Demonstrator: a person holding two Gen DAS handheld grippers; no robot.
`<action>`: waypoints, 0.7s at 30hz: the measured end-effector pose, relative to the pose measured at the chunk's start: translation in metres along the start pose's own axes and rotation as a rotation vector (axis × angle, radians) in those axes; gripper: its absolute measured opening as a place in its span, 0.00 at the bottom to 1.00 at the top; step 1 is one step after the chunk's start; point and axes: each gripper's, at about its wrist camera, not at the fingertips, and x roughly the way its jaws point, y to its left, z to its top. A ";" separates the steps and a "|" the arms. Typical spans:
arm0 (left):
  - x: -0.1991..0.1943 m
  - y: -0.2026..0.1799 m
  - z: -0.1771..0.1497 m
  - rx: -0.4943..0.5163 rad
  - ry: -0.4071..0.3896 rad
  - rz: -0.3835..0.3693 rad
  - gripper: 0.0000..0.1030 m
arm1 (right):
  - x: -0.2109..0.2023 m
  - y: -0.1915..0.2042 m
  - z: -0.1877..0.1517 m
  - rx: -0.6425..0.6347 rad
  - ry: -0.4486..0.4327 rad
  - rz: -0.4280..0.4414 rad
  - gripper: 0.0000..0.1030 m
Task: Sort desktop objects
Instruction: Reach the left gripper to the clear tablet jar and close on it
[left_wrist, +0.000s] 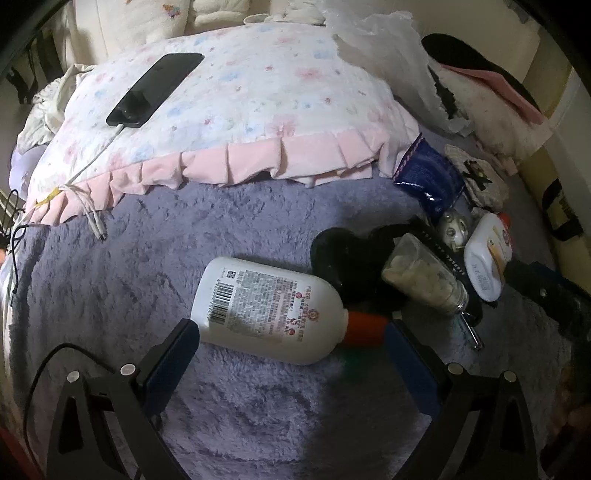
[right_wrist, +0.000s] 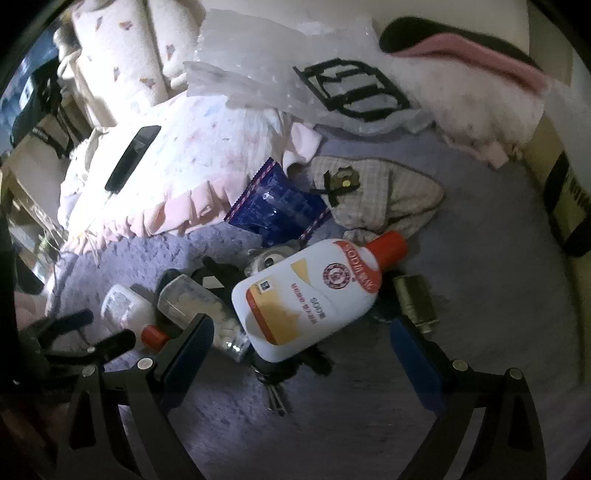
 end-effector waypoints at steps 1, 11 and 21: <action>0.000 -0.001 0.000 0.008 -0.007 -0.012 0.98 | 0.002 -0.002 0.001 0.024 0.006 0.015 0.94; 0.010 -0.044 0.015 0.177 -0.092 -0.185 0.98 | 0.014 -0.023 0.016 0.234 0.034 0.035 0.93; 0.022 -0.081 0.016 0.245 -0.078 -0.226 0.98 | 0.016 -0.034 0.012 0.325 0.044 0.004 0.93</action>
